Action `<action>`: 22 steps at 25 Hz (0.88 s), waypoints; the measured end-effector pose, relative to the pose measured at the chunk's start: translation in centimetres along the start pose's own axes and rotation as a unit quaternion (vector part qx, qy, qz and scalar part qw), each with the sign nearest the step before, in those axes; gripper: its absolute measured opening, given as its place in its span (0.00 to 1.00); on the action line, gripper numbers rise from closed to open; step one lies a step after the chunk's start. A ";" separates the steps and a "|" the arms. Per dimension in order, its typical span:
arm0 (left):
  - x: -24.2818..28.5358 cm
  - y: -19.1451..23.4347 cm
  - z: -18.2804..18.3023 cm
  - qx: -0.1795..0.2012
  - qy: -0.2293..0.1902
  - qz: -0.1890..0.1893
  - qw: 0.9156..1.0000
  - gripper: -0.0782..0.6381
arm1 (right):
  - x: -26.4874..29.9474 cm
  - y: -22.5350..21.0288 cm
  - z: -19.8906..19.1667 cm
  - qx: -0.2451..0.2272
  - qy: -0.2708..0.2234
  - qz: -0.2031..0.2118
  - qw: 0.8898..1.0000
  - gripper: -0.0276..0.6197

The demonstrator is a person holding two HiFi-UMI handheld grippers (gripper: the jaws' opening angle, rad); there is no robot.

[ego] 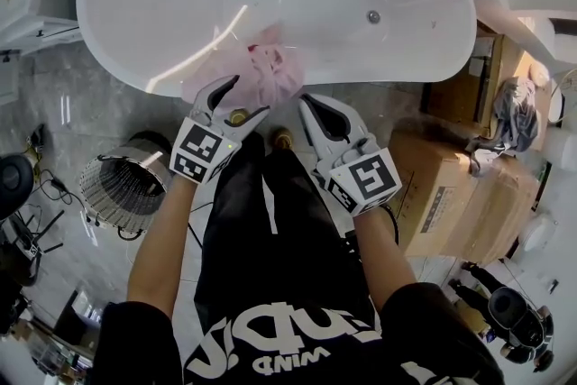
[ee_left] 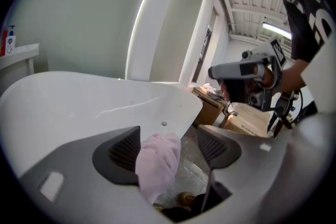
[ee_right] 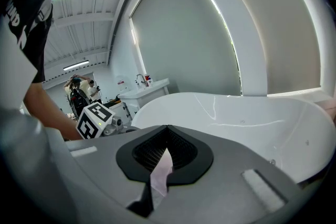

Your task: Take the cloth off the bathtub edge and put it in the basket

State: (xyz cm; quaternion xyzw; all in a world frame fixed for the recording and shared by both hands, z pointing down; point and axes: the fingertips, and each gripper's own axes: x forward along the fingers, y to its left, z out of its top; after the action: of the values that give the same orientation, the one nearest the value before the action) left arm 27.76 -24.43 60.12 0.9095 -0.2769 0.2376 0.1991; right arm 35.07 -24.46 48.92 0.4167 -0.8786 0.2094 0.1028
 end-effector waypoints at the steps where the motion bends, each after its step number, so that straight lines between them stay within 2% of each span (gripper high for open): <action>1: 0.5 0.2 -0.6 0.005 0.011 -0.003 1.000 0.56 | 0.1 -0.1 -0.1 0.003 -0.001 -0.002 1.000 0.05; 8: 3.5 1.1 -3.8 0.071 0.082 -0.014 0.994 0.56 | 0.2 0.0 -0.9 0.013 0.005 -0.011 1.000 0.05; 14: 5.3 1.8 -7.5 0.096 0.161 -0.045 0.981 0.56 | 0.0 -0.5 -1.9 0.024 0.014 -0.023 0.999 0.05; 19: 6.3 2.6 -8.2 0.085 0.171 -0.027 0.981 0.56 | 0.1 -0.7 -2.2 0.026 0.019 -0.028 0.999 0.05; 22: 6.8 2.8 -8.6 0.103 0.188 -0.012 0.977 0.56 | 0.1 -0.6 -2.5 0.029 0.021 -0.028 0.999 0.05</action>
State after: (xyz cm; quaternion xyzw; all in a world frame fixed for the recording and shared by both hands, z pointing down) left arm 28.30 -25.10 71.33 0.8673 -0.1977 0.4296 0.1554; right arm 35.46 -23.75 51.31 0.4397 -0.8578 0.2402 0.1149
